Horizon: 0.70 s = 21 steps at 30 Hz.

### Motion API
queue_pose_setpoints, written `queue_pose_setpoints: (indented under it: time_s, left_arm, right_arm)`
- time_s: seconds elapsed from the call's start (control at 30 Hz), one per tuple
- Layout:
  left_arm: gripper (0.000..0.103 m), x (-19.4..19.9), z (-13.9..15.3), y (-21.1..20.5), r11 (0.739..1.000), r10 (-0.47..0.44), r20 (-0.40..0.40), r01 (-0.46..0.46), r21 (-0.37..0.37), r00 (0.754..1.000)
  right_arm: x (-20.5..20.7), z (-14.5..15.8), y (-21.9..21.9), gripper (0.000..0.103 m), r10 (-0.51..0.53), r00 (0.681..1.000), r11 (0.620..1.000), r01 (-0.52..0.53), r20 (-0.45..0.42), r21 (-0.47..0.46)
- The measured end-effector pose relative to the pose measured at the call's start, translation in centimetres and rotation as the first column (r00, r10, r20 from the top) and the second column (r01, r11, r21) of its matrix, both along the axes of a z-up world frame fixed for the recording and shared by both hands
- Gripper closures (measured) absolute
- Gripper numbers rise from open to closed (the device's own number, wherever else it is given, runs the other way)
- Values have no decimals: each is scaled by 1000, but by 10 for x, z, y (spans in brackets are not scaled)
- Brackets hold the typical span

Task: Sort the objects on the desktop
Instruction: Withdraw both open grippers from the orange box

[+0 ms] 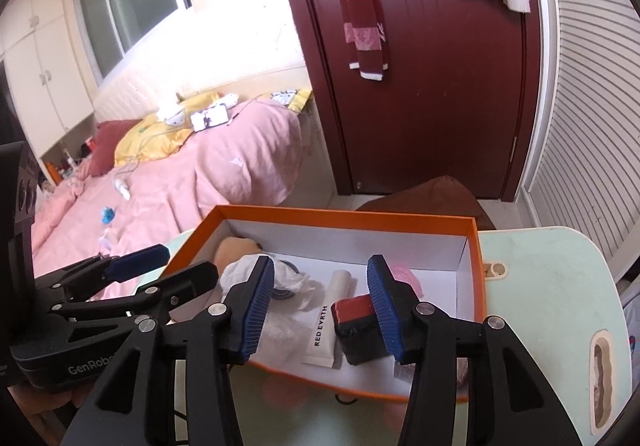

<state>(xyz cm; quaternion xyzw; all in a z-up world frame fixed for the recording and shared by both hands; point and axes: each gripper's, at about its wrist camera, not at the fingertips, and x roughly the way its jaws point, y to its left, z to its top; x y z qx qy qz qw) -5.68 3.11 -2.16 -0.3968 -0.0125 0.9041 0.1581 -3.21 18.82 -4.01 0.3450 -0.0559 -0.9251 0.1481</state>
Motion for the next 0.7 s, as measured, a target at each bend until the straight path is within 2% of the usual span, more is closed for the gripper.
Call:
queue_pose_setpoints:
  time_s: [0.17, 0.27, 0.37, 0.43, 0.53, 0.7]
  left_arm:
    - [36, 25, 8, -6, 1000, 22, -10, -22, 7, 1000]
    - [35, 43, 9, -9, 1000, 11, -10, -11, 11, 1000]
    - [23, 63, 2, -9, 999, 23, -15, -24, -25, 1000]
    - [23, 74, -5, -9, 998, 35, -13, -36, -50, 999]
    - [23, 83, -25, -4, 996, 36, 29, -34, -79, 999]
    - [23, 77, -63, 1, 993, 66, 146, -50, -107, 987]
  right_arm:
    - [19, 11, -1, 48, -8, 1000, 1000, 8, -27, 14]
    - [38, 15, -1, 40, -20, 999, 999, 22, -43, 49]
    - [63, 14, 0, 36, -52, 997, 994, 57, -57, 91]
    - [80, 8, 3, 27, -88, 995, 990, 93, -57, 102]
    - [97, -14, 8, 25, -121, 993, 985, 120, -1, 124]
    - [94, -48, 13, 25, -166, 975, 976, 141, 146, 167]
